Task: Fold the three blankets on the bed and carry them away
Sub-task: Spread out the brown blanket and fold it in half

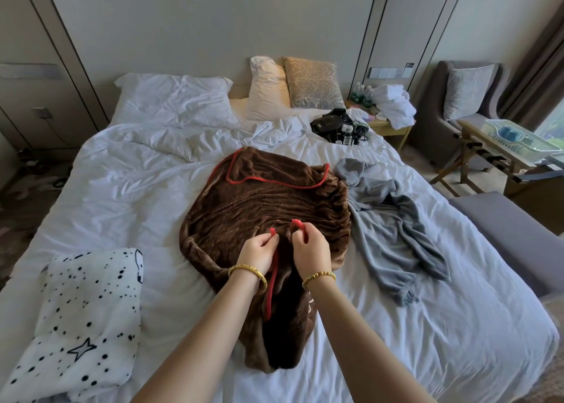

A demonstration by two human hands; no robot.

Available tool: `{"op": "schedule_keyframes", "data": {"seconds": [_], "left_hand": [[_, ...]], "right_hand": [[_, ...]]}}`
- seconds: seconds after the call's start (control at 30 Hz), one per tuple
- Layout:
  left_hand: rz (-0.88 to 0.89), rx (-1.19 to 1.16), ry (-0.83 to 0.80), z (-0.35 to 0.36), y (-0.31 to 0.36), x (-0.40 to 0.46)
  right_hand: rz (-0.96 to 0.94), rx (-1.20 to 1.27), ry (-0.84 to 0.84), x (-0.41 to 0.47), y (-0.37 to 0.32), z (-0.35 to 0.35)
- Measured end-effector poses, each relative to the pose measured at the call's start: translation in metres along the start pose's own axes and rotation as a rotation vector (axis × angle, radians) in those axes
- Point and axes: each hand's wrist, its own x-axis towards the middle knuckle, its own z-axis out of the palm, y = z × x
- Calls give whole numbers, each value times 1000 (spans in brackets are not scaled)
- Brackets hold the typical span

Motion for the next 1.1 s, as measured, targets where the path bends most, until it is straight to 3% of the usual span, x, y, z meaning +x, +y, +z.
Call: {"op": "schedule_keyframes", "data": {"seconds": [0.23, 0.63, 0.9, 1.1], "left_hand": [[87, 117, -37, 0, 3, 0], [116, -36, -166, -4, -2, -7], [41, -293, -140, -8, 3, -3], [-133, -216, -95, -8, 16, 11]], "right_hand": [[-227, -153, -154, -3, 4, 7], [-68, 102, -157, -2, 2, -4], [-248, -104, -231, -6, 3, -4], [-322, -127, -255, -11, 4, -3]]}}
